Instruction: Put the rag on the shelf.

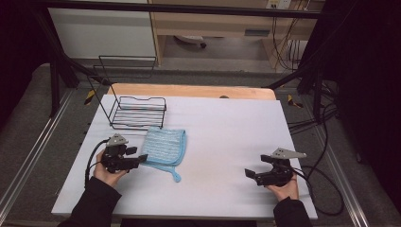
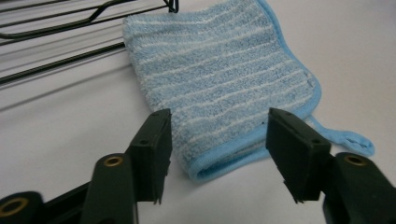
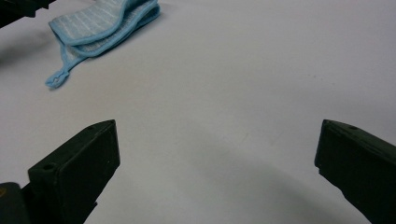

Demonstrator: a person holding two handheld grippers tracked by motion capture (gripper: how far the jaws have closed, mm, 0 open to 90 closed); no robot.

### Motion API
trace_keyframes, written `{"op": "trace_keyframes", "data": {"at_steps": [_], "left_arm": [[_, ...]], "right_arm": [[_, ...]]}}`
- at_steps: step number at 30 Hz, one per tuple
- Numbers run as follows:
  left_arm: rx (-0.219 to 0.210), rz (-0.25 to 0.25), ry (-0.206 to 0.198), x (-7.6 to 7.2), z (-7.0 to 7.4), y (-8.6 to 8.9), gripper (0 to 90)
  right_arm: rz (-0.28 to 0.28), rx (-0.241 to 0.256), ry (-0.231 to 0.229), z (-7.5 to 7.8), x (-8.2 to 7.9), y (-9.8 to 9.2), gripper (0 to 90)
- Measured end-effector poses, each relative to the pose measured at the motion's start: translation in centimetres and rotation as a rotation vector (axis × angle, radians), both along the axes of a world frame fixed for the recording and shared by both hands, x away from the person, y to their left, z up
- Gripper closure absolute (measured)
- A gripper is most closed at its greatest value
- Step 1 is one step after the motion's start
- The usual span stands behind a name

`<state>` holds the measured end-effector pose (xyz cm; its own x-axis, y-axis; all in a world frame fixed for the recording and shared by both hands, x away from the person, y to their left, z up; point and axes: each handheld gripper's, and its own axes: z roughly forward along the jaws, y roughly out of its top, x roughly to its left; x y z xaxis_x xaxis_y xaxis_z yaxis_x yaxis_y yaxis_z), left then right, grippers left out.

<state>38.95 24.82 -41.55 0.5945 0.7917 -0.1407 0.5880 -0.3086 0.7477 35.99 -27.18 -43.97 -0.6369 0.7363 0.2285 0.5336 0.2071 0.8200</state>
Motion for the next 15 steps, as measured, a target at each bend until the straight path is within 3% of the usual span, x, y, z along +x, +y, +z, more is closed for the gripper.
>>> {"op": "trace_keyframes", "data": {"at_steps": [4,8,15], "left_arm": [[0.012,-0.009,0.019,0.4,-0.7,-0.4,52.5],[0.046,-0.014,0.047,0.6,-1.7,-0.7,56.0],[0.064,-0.011,0.062,0.8,-2.3,-0.8,61.3]], "right_arm": [[-0.002,-0.005,-0.003,0.0,0.0,-0.1,0.6],[-0.001,-0.002,-0.003,0.0,0.0,-0.1,0.6],[-0.001,-0.006,-0.005,0.0,0.0,-0.1,0.6]]}}
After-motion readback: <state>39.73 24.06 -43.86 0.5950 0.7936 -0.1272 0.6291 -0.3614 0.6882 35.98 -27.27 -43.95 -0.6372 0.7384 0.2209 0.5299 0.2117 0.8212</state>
